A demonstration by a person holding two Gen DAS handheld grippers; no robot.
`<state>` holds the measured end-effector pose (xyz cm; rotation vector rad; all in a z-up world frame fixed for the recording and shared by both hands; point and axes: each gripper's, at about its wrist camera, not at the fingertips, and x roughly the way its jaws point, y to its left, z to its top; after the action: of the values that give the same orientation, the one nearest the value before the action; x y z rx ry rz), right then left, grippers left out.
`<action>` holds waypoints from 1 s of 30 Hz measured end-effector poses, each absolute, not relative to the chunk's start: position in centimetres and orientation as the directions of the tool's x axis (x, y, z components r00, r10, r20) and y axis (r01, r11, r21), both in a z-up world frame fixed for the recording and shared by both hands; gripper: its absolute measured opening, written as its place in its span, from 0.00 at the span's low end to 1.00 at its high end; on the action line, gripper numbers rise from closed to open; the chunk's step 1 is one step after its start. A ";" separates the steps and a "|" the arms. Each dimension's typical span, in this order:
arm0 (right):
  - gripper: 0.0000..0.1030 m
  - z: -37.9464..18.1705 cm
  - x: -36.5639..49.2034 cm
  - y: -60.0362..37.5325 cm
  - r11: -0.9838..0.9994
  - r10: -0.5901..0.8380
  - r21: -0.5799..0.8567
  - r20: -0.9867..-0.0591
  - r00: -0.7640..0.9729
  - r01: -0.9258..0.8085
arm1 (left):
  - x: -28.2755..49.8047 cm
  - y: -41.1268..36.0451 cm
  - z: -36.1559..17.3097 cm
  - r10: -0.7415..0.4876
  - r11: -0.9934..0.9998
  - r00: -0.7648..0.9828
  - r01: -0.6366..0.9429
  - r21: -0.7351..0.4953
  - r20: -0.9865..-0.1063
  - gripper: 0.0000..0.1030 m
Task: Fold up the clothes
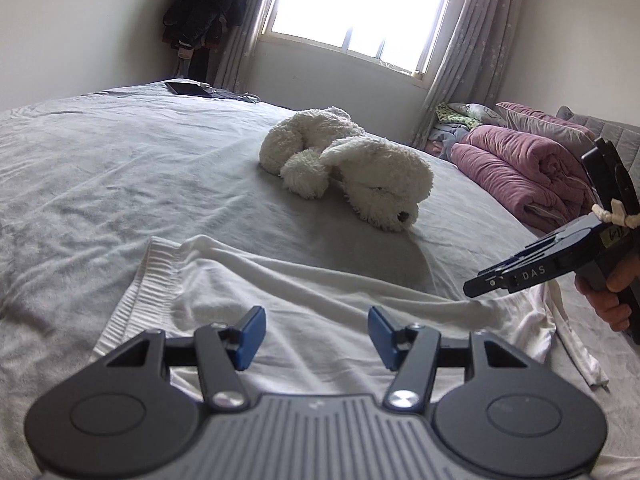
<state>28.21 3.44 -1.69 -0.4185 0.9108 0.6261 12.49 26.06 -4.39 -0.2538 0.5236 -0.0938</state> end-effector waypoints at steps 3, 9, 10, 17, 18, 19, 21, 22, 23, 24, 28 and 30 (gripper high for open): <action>0.34 -1.8 28.1 3.4 0.738 0.311 -0.080 -0.841 0.443 -0.670 | 12.5 26.2 -4.5 -0.151 0.964 0.861 0.019 -0.265 -0.486 0.56; 0.34 -1.6 27.4 3.4 0.715 0.298 -0.091 -0.858 0.420 -0.693 | 12.5 25.8 -4.6 -0.152 0.968 0.855 0.028 -0.248 -0.495 0.57; 0.34 -1.6 27.2 3.3 0.711 0.297 -0.093 -0.859 0.416 -0.697 | 12.6 25.7 -4.6 -0.152 0.970 0.853 0.030 -0.243 -0.499 0.57; 0.34 -2.4 26.0 3.3 0.680 0.271 -0.128 -0.871 0.410 -0.722 | 12.5 25.3 -4.7 -0.148 0.974 0.846 0.034 -0.225 -0.512 0.57; 0.34 -2.5 25.9 3.5 0.671 0.265 -0.141 -0.871 0.414 -0.727 | 12.6 25.3 -4.8 -0.147 0.974 0.844 0.034 -0.223 -0.516 0.57; 0.34 -2.7 25.8 3.8 0.662 0.260 -0.155 -0.870 0.419 -0.733 | 12.6 25.3 -4.8 -0.146 0.975 0.841 0.032 -0.221 -0.520 0.57; 0.34 -2.8 25.8 4.2 0.647 0.254 -0.172 -0.870 0.423 -0.743 | 12.7 25.3 -4.9 -0.145 0.975 0.839 0.031 -0.219 -0.524 0.57; 0.34 -2.7 25.9 4.5 0.643 0.256 -0.171 -0.870 0.420 -0.747 | 12.7 25.3 -4.9 -0.144 0.975 0.839 0.031 -0.219 -0.525 0.57; 0.34 -2.4 26.2 4.6 0.648 0.268 -0.156 -0.869 0.415 -0.746 | 12.7 25.3 -4.9 -0.144 0.975 0.838 0.031 -0.218 -0.526 0.57; 0.34 -2.1 26.6 4.6 0.661 0.288 -0.128 -0.866 0.408 -0.739 | 12.7 25.2 -4.9 -0.144 0.976 0.838 0.031 -0.218 -0.527 0.57; 0.27 -1.9 27.5 5.1 0.687 0.311 -0.075 -0.868 0.387 -0.722 | 12.7 25.3 -5.0 -0.145 0.975 0.836 0.030 -0.220 -0.529 0.57; 0.23 -2.6 27.4 5.8 0.678 0.286 -0.098 -0.878 0.384 -0.729 | 12.8 25.2 -5.0 -0.146 0.975 0.836 0.031 -0.220 -0.529 0.57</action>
<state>27.45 5.76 -2.59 -0.5231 0.9761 0.6853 12.78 25.23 -5.00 -0.2067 0.5743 -0.0942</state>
